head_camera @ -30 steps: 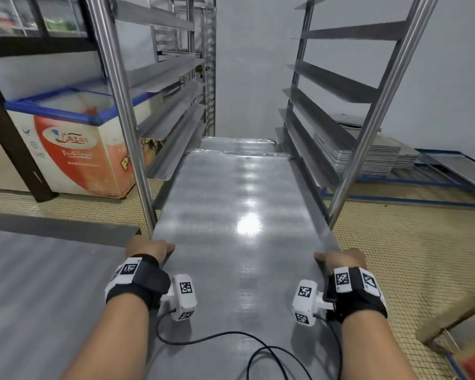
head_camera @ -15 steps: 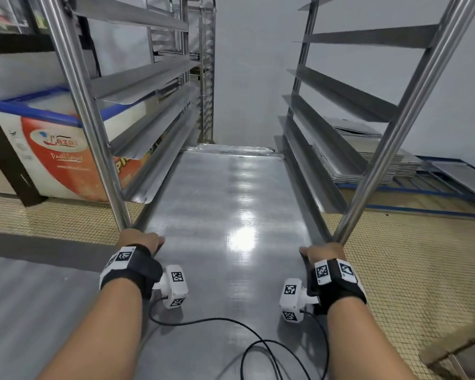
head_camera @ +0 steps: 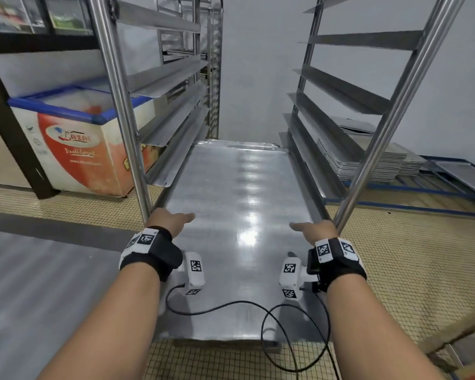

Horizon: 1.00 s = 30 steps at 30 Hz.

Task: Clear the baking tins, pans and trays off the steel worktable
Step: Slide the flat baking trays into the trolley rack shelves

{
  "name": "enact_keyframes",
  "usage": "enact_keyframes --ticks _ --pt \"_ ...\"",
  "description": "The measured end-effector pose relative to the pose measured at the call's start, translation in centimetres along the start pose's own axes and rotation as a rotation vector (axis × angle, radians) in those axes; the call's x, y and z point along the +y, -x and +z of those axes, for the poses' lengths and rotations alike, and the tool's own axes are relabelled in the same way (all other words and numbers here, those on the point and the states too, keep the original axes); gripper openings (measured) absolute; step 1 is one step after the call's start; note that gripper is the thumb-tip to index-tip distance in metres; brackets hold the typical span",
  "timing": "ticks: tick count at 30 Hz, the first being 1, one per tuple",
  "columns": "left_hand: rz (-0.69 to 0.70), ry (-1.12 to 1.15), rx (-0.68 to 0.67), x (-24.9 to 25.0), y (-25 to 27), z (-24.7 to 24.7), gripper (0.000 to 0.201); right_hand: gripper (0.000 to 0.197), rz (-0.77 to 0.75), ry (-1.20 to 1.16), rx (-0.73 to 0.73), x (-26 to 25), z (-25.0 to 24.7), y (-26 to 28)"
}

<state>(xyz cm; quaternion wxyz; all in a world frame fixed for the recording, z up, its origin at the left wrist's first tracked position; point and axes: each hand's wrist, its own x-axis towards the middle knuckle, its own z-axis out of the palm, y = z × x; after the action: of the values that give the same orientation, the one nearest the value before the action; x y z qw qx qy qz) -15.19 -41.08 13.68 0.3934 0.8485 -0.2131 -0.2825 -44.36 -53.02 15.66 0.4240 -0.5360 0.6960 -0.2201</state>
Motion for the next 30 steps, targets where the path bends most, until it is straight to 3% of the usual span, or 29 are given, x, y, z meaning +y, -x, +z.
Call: enact_keyframes --ticks 2,6,9,13,15,20,23,26,30 --pt "0.064 -0.038 -0.057 -0.1 2.0 0.0 0.086 0.079 -0.066 0.088 -0.036 0.6 0.4 1.5" --pt "0.155 -0.082 -0.126 -2.0 5.2 0.3 0.084 0.065 -0.195 0.166 -0.144 2.0 0.8 5.0" --pt "0.222 -0.112 -0.149 -3.9 8.1 0.5 0.081 0.075 -0.275 0.216 -0.199 3.8 1.5 7.1" --pt "0.285 -0.094 -0.354 -7.3 11.1 1.0 0.115 0.109 -0.389 0.420 -0.241 7.0 2.3 9.4" --pt "0.356 -0.136 -0.401 -8.8 11.8 1.1 0.124 0.115 -0.457 0.569 -0.265 8.2 2.3 10.6" --pt "0.654 -0.564 -0.379 -9.6 13.2 1.0 0.118 0.124 -0.615 0.727 -0.279 10.4 2.4 12.0" --pt "0.809 -0.832 -0.302 -9.8 13.2 2.2 0.104 0.114 -0.704 0.849 -0.237 11.1 2.8 11.8" --pt "0.866 -0.902 -0.227 -9.9 13.2 3.0 0.090 0.094 -0.777 0.934 -0.136 11.2 3.3 11.5" --pt "0.920 -0.920 -0.095 -9.6 12.5 3.8 0.082 0.085 -0.851 0.987 -0.014 11.5 4.4 10.5"
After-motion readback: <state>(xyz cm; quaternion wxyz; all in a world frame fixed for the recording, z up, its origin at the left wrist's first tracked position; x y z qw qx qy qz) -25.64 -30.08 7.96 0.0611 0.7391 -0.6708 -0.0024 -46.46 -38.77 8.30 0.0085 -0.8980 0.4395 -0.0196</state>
